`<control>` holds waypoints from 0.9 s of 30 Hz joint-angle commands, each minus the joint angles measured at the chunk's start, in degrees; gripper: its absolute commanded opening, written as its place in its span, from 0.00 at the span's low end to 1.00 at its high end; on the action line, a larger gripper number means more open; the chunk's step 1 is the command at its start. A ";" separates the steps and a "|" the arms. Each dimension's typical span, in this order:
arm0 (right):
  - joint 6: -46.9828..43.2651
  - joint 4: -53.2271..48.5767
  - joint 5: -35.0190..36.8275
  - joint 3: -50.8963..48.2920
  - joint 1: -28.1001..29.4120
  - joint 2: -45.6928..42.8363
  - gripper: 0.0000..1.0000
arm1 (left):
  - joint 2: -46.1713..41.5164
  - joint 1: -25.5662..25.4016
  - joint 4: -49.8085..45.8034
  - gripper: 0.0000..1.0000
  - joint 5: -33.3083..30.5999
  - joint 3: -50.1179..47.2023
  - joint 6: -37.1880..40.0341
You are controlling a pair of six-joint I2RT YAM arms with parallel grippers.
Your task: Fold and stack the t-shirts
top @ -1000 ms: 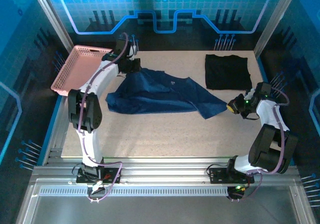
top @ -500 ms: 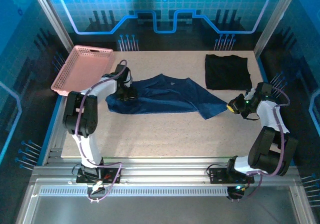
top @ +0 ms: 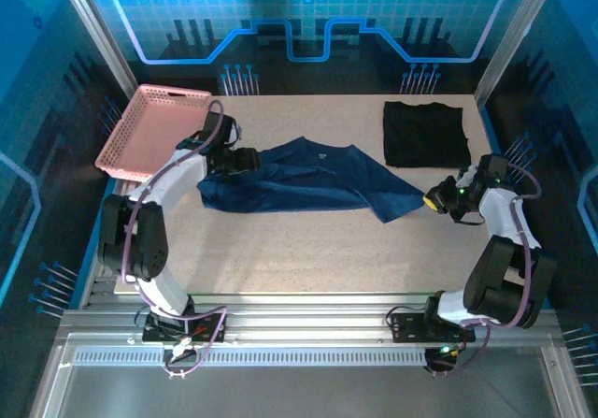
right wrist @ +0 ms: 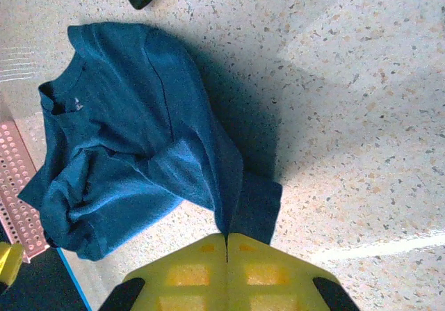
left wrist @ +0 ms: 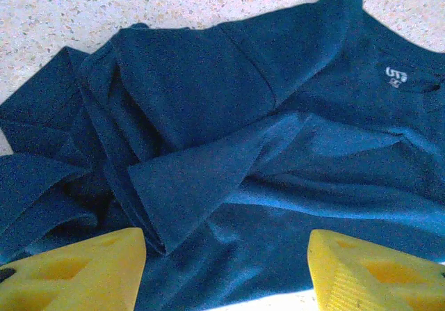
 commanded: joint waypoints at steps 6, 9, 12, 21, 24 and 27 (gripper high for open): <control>-0.82 -1.22 0.34 -1.12 0.84 -0.93 0.05 | 9.73 -1.91 -6.97 0.52 -10.86 9.96 6.40; -1.01 -1.45 0.43 -1.12 0.86 -1.03 0.05 | 10.52 -1.76 -7.42 0.50 -12.01 10.66 5.75; -1.00 -1.43 0.34 -1.12 0.91 -1.04 0.04 | 10.60 -1.35 -7.76 0.49 -11.99 10.24 3.86; -1.17 -1.27 0.17 -1.12 0.84 -0.78 0.04 | 11.75 0.23 -4.16 0.49 -6.42 7.78 0.11; -1.27 -1.46 0.08 -0.95 0.88 -0.87 0.05 | 12.38 0.63 -3.77 0.49 -5.81 7.78 -0.45; -1.50 -1.55 0.17 -0.86 0.80 -0.87 0.04 | 12.47 0.67 -3.19 0.47 -3.77 7.79 -0.90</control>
